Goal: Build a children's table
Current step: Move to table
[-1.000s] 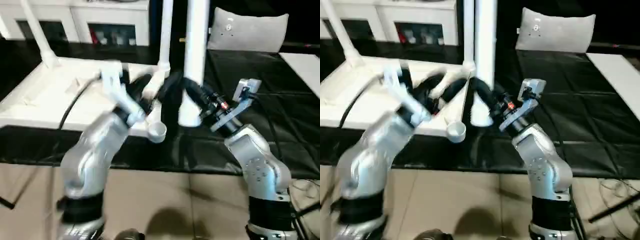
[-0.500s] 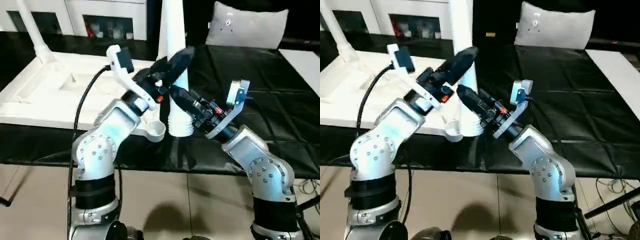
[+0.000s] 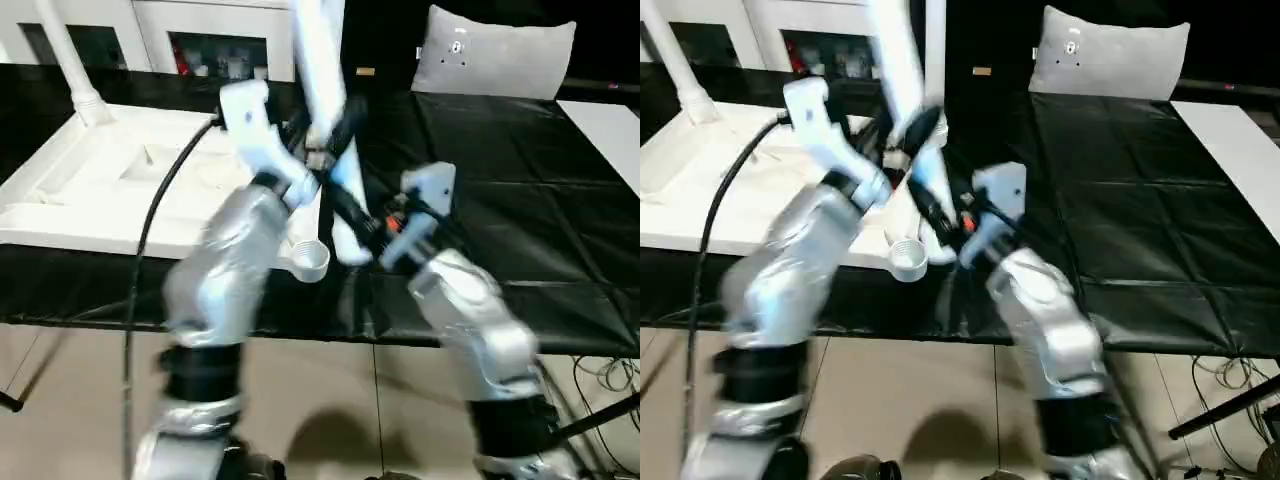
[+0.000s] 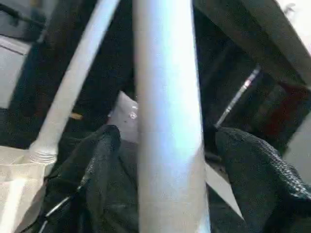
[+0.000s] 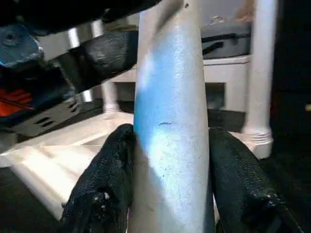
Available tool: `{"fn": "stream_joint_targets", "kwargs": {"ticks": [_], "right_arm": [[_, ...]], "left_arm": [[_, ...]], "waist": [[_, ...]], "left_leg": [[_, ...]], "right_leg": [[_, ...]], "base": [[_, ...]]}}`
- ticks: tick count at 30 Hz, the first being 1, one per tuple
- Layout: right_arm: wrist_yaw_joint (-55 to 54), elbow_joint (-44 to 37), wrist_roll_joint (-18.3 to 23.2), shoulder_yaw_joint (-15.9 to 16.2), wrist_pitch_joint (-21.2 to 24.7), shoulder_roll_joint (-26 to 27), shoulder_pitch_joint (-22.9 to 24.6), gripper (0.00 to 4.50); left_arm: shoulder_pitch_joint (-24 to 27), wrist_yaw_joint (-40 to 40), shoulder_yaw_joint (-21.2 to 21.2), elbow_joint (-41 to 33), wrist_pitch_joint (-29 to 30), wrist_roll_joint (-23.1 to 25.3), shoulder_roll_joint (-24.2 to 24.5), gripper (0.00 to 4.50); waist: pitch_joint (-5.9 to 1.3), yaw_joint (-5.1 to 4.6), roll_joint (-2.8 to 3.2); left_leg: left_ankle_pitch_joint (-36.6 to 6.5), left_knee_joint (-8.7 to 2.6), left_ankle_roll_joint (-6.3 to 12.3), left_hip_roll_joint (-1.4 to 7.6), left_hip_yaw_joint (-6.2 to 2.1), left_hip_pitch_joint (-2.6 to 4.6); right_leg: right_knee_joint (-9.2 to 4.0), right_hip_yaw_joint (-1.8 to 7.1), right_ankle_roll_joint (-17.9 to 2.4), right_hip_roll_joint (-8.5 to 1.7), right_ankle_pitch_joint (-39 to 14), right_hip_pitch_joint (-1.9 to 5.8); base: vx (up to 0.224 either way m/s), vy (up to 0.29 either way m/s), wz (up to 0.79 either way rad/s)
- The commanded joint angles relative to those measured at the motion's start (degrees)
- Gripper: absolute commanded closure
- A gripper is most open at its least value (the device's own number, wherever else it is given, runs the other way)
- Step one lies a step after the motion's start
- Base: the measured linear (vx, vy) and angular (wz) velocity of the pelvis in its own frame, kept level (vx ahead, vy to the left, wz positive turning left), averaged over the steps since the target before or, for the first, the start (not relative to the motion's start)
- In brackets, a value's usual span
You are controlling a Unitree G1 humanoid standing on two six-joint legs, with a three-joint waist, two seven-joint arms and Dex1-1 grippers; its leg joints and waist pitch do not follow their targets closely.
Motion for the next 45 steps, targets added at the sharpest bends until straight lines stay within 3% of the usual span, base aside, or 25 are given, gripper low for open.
{"fn": "stream_joint_targets", "kwargs": {"ticks": [1,8,12,18,23,30,31,32,34,38,43,44,45], "right_arm": [[-0.5,0.9,-2.1,0.6,-3.1,0.7,-0.3,2.64],[-0.7,3.2,-5.2,3.3,-7.8,1.2,0.0,2.64],[-0.2,3.6,-5.7,3.6,-8.5,1.0,-0.1,2.64],[-0.2,4.9,-7.1,4.0,-10.3,0.8,-0.2,2.64],[-0.4,5.4,-7.6,4.0,-10.7,0.7,-0.2,2.64],[-1.0,6.3,-8.4,3.7,-10.5,0.9,-0.4,2.64],[-0.8,6.6,-7.9,3.4,-9.9,0.9,-0.4,2.08],[-0.5,6.8,-7.5,3.1,-9.8,0.7,-0.6,1.94],[3.7,6.0,-2.9,2.3,-7.7,0.7,-0.4,1.92],[6.5,4.2,-2.6,2.1,-6.9,-2.3,0.4,1.54],[10.3,1.8,4.3,-2.5,-3.6,-5.0,1.2,1.12],[10.8,1.4,7.9,-5.8,-1.7,-5.9,1.0,1.06],[10.5,1.5,9.8,-7.9,-0.5,-6.5,0.6,1.06]], "left_arm": [[0.0,0.8,-0.2,1.6,-1.4,1.0,-1.6,1.37],[0.5,0.7,-0.4,2.6,-1.9,-0.1,-3.8,1.82],[0.6,0.5,-0.3,3.0,-1.5,-0.9,-3.8,2.13],[0.8,0.6,-0.6,3.4,-2.4,-1.1,-3.7,2.59],[0.8,1.0,-0.2,3.6,-3.0,-1.1,-3.4,2.64],[0.8,1.4,-0.7,3.8,-3.5,-0.5,-2.7,2.64],[0.8,1.5,-1.0,3.9,-3.6,0.0,-2.4,2.64],[0.7,1.4,-1.2,4.1,-3.6,0.6,-1.7,2.64],[0.2,1.1,-1.1,5.0,-3.9,1.6,-0.1,2.64],[-0.8,0.9,1.3,6.4,-4.6,0.9,1.6,2.65],[-0.9,-1.5,2.4,6.9,-3.7,-0.1,3.5,2.65],[-0.9,-2.8,3.0,7.2,-3.3,-1.0,4.1,2.65],[-0.9,-3.7,3.3,7.3,-3.2,-1.5,4.6,2.65]], "waist": [[-4.07,-0.11,-0.01],[-4.22,-0.05,0.06],[-4.12,-0.05,0.07],[-4.14,-0.04,-0.13],[-4.21,-0.01,-0.09],[-4.27,-0.01,-0.14],[-4.26,-0.01,-0.17],[-4.27,-0.03,-0.14],[-4.28,-0.03,-0.20],[-4.30,0.04,-0.37],[-4.12,0.07,-0.45],[-4.16,0.04,-0.73],[-4.19,0.16,-0.60]], "left_leg": [[-10.7,-5.90,-3.18,8.38,-3.90,1.99],[-7.8,-5.57,-0.22,8.53,-3.79,2.04],[-10.3,-5.73,-0.58,8.59,-3.70,2.25],[-10.3,-5.73,-0.86,8.53,-3.70,2.10],[-8.8,-5.55,0.29,8.54,-3.68,2.08],[-8.8,-5.51,0.53,8.57,-3.66,2.17],[-8.8,-5.49,0.65,8.55,-3.63,2.16],[-8.5,-5.46,0.85,8.56,-3.64,2.16],[-8.8,-5.36,1.56,8.56,-3.64,2.18],[-8.7,-5.40,1.16,8.50,-3.58,2.15],[-10.8,-5.59,1.04,8.64,-3.72,2.25],[-11.2,-5.55,0.82,8.62,-3.64,2.41],[-11.1,-5.52,0.78,8.63,-3.65,2.41]], "right_leg": [[-2.92,3.66,-13.1,-5.99,1.4,2.30],[-2.48,3.53,-14.7,-5.89,5.0,2.47],[-2.68,3.53,-14.9,-5.74,2.6,2.27],[-2.65,3.59,-14.6,-5.88,2.7,2.42],[-2.55,3.56,-14.9,-5.84,3.5,2.44],[-2.49,3.51,-15.1,-5.79,3.7,2.43],[-2.52,3.53,-15.1,-5.83,3.6,2.45],[-2.50,3.52,-15.0,-5.80,3.8,2.47],[-2.55,3.60,-15.1,-5.94,3.8,2.59],[-2.48,3.45,-15.2,-5.87,3.4,2.58],[-2.76,3.46,-14.5,-5.93,0.2,2.49],[-2.88,3.48,-14.8,-5.98,-0.3,2.43],[-2.78,3.50,-15.0,-6.09,-0.4,2.42]], "base": [[0.000,0.000,0.00],[0.000,0.000,0.00],[0.000,0.000,0.00],[0.000,0.000,0.00],[0.000,0.000,0.00],[0.000,0.000,0.00],[0.000,0.000,0.00],[0.000,0.000,0.00],[0.000,0.000,0.00],[0.000,0.000,0.00],[0.000,0.000,0.00],[0.000,0.000,0.00],[0.000,0.000,0.00]]}}
